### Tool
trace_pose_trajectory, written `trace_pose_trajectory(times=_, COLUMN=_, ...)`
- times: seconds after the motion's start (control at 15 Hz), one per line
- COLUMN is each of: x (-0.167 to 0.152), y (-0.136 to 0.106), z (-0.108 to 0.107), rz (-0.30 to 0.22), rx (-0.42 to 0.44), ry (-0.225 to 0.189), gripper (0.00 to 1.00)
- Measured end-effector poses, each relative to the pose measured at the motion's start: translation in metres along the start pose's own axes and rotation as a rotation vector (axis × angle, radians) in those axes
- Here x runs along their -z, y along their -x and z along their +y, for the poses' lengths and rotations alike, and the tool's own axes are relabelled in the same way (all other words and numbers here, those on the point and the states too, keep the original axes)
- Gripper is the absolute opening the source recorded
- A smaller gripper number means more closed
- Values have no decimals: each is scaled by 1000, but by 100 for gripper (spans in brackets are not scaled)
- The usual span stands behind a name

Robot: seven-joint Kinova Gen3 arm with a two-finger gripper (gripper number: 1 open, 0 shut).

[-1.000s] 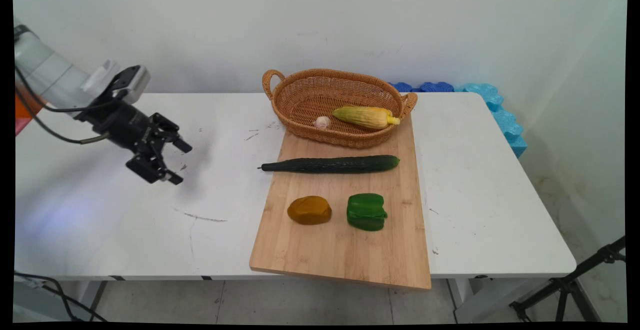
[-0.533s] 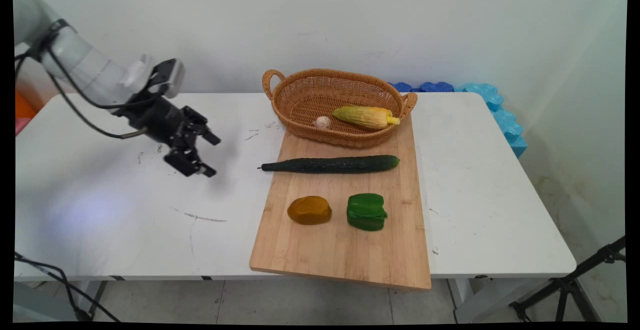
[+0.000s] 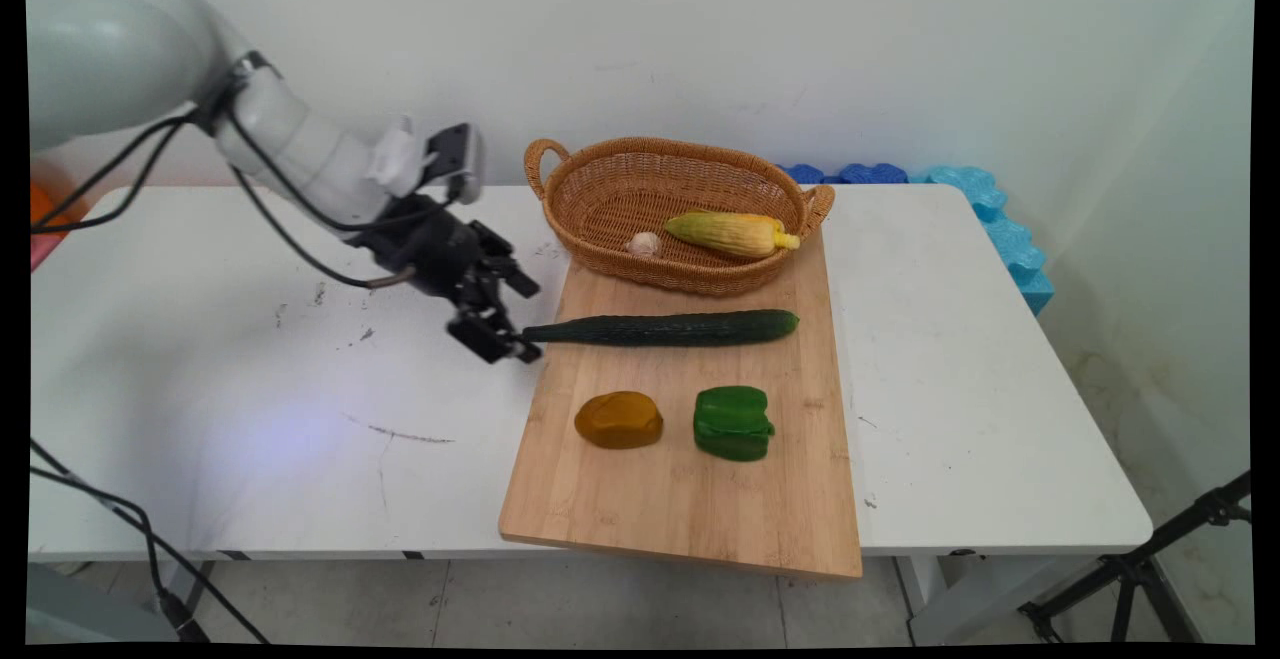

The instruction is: Pick up the cucumber from the cutting board

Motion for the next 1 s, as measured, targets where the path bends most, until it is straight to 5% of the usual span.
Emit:
trace_pose_trajectory(times=0.4, x=-45, y=-47, z=10, rz=19, rx=-14, ry=-26, gripper=100)
trace_pose_trajectory(times=1.0, x=-98, y=-73, z=0, rz=-16, rx=-53, ry=-85, gripper=100)
